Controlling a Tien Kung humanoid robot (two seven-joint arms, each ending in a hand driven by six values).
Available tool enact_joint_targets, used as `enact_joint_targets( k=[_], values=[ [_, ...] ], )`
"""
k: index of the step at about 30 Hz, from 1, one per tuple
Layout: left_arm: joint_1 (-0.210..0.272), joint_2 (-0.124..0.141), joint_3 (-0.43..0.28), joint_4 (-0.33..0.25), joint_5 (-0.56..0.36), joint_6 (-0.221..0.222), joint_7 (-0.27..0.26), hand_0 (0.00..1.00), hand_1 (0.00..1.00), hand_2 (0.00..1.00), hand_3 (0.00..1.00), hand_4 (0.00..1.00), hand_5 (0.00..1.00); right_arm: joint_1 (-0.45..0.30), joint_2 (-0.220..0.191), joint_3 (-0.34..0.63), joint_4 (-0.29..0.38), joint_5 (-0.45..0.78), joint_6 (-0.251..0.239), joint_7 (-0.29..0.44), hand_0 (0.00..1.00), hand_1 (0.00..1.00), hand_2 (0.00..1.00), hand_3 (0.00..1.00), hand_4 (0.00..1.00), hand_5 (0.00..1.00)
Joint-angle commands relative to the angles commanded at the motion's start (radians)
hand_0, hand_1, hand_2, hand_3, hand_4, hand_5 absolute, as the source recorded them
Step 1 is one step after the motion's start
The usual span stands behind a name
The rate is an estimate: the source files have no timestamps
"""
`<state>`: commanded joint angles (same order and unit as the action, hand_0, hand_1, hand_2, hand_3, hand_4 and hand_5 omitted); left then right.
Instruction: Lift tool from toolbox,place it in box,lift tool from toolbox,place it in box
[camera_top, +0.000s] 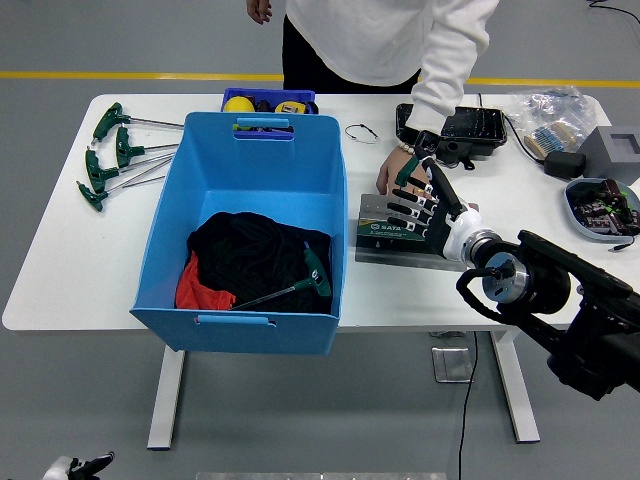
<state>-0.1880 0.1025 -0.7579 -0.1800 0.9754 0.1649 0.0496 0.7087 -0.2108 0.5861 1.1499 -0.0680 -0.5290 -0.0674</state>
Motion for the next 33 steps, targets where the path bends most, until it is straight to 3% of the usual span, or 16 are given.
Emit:
enact_joint_targets(
  k=[15, 33],
  values=[
    [-0.015, -0.002, 0.019, 0.000, -0.010, 0.000, -0.001, 0.717, 0.719, 0.724, 0.690, 0.696, 0.640, 0.008, 0.037, -0.016, -0.044, 0.015, 0.005, 0.009, 0.565, 0.535, 0.714, 0.908, 0.981, 0.784],
    [-0.037, -0.003, 0.033, 0.000, -0.014, 0.001, -0.003, 0.718, 0.726, 0.727, 0.689, 0.696, 0.639, 0.062, 0.055, -0.034, -0.102, 0.028, 0.016, 0.024, 0.570, 0.533, 0.713, 0.909, 0.983, 0.779]
  ],
)
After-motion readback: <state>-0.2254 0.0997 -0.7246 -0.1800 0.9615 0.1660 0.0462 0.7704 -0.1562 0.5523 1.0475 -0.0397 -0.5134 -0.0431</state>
